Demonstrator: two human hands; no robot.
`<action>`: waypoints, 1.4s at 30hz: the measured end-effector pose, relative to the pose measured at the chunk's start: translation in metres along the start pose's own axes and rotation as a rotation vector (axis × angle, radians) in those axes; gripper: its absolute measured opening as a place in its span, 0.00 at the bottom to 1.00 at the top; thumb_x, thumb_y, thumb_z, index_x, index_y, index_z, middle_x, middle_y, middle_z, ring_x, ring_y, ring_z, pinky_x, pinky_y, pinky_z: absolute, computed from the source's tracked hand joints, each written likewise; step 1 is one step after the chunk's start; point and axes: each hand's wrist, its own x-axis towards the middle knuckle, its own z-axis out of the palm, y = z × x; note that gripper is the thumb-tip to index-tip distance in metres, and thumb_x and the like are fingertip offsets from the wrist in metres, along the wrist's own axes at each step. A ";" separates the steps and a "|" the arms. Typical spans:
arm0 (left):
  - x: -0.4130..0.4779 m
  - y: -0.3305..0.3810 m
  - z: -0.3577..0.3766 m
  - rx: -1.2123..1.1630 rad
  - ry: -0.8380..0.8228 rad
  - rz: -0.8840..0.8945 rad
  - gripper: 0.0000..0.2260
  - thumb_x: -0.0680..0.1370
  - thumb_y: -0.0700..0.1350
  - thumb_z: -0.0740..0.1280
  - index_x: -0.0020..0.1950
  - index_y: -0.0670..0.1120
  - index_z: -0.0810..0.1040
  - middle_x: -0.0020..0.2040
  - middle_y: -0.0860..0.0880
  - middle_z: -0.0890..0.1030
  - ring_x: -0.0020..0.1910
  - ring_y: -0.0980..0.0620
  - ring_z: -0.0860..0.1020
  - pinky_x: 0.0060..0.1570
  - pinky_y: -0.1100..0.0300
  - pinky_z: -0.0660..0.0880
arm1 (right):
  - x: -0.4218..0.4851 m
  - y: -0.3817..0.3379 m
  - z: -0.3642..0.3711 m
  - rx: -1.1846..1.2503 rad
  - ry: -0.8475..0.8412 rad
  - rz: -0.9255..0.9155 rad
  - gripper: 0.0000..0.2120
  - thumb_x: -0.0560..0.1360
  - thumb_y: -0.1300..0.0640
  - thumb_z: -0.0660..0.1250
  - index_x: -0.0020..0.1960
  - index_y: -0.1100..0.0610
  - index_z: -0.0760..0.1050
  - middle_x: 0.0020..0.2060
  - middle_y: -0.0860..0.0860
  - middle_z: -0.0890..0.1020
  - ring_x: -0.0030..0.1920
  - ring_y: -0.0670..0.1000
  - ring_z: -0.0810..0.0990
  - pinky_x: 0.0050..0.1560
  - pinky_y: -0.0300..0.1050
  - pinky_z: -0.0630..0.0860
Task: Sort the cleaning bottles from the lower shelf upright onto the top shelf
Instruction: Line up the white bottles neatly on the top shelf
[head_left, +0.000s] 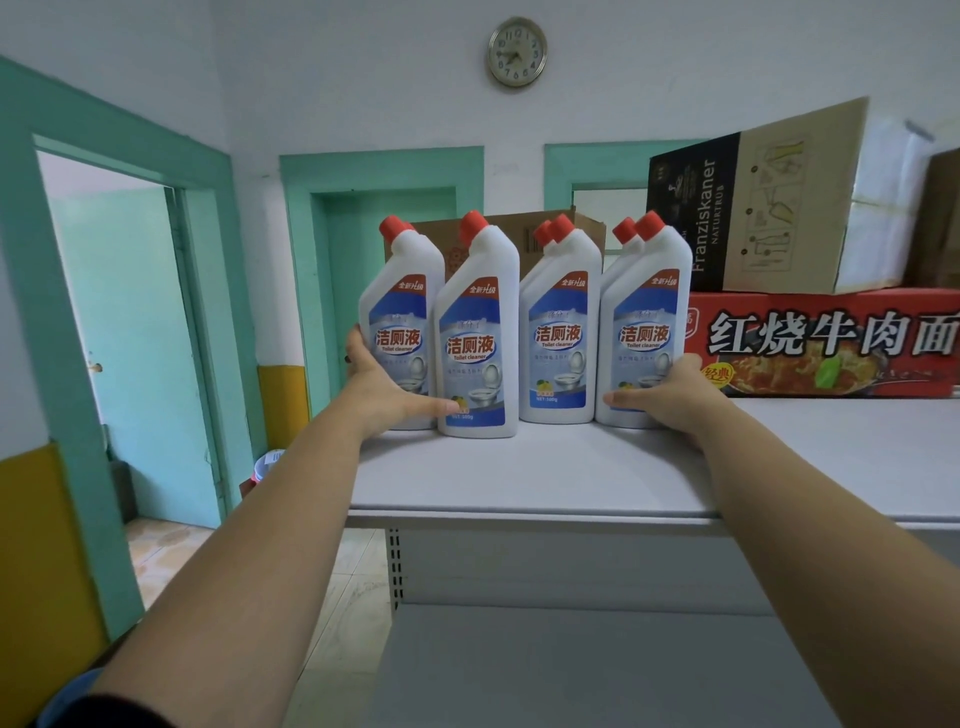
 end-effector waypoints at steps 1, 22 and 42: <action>0.000 0.000 0.000 0.002 -0.001 0.000 0.61 0.65 0.51 0.82 0.80 0.54 0.38 0.79 0.49 0.58 0.76 0.44 0.63 0.72 0.40 0.64 | 0.000 0.000 0.000 0.000 0.000 0.002 0.42 0.69 0.59 0.80 0.71 0.61 0.56 0.60 0.53 0.71 0.65 0.55 0.72 0.62 0.49 0.70; 0.020 0.000 -0.032 -0.491 -0.024 -0.134 0.24 0.81 0.68 0.52 0.69 0.56 0.70 0.69 0.49 0.74 0.68 0.45 0.71 0.71 0.40 0.65 | 0.000 -0.021 0.007 0.181 0.241 -0.142 0.27 0.76 0.52 0.72 0.70 0.54 0.64 0.61 0.52 0.76 0.61 0.56 0.78 0.55 0.58 0.80; 0.156 -0.076 -0.035 -0.515 -0.295 -0.054 0.23 0.85 0.56 0.57 0.75 0.43 0.70 0.71 0.45 0.74 0.69 0.45 0.72 0.62 0.52 0.67 | -0.031 -0.028 0.052 -0.403 0.642 0.003 0.18 0.78 0.52 0.64 0.62 0.63 0.75 0.56 0.61 0.81 0.50 0.60 0.78 0.46 0.48 0.73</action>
